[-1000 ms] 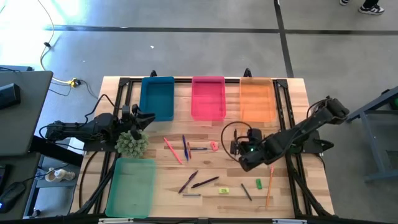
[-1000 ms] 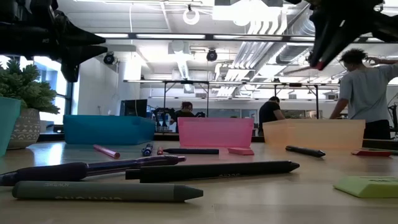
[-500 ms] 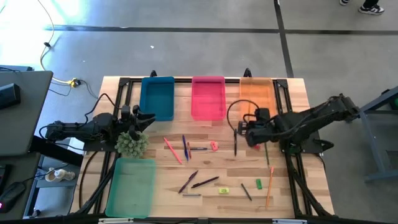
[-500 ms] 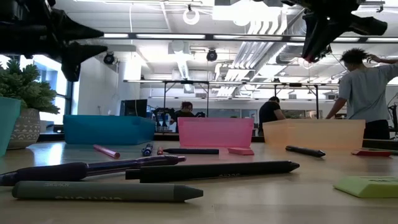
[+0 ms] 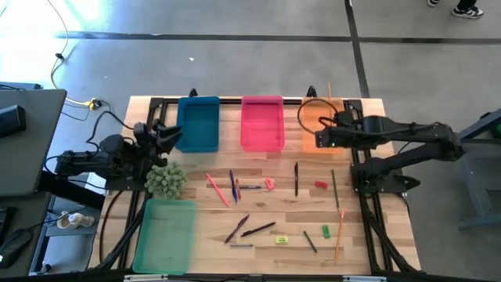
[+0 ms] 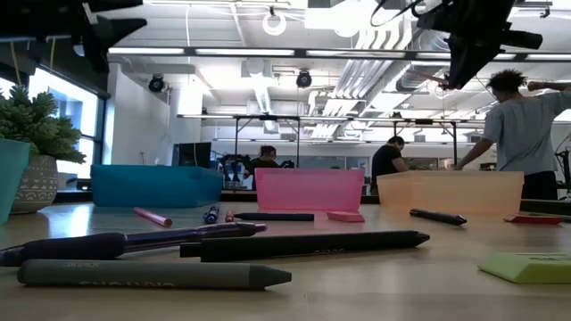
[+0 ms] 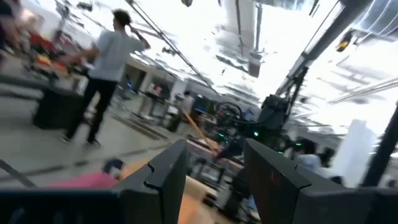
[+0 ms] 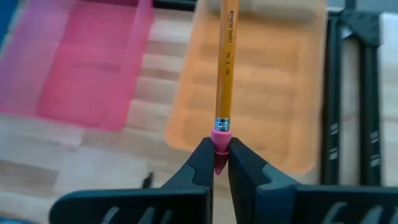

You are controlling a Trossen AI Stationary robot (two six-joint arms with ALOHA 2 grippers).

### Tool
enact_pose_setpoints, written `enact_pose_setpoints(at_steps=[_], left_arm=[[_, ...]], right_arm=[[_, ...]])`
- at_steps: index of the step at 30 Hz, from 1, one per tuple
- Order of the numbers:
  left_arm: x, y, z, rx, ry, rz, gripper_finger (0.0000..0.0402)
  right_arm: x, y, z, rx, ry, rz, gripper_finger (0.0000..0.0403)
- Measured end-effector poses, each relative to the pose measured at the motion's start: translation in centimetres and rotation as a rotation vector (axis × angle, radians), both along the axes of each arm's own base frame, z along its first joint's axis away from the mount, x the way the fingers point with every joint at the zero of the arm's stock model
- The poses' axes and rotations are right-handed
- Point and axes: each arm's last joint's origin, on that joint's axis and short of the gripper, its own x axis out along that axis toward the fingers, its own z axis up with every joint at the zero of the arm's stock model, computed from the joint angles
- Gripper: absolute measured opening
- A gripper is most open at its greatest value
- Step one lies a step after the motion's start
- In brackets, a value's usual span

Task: Sort crayons/erasers/pens/pencils in bins
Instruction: Put the top yellow pencil into the orange bin

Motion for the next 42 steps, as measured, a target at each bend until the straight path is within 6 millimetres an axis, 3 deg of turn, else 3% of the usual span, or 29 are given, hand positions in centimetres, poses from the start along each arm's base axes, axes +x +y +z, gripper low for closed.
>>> enact_pose_setpoints(at_steps=[7,16,31,35,42], left_arm=[[1.5,0.3,1.9,-0.026,0.125,0.040,0.0146],[5.9,0.7,3.0,-0.009,0.346,-0.009,0.0146],[11.3,1.6,6.0,0.094,0.877,-0.141,0.0146],[12.4,2.0,6.4,-0.007,0.908,-0.195,0.0146],[14.5,2.2,5.7,-0.338,0.836,-0.208,0.0146]], right_arm=[[-0.7,-2.9,-1.3,0.017,0.134,0.031,0.0007],[-1.1,-6.1,-4.4,0.127,0.152,0.114,0.0007],[-2.3,-8.0,-8.1,0.233,0.119,0.090,0.0007],[-2.6,-8.2,-9.3,0.248,0.110,0.080,0.0007],[-2.8,-8.0,-11.2,0.279,0.106,0.107,0.0007]])
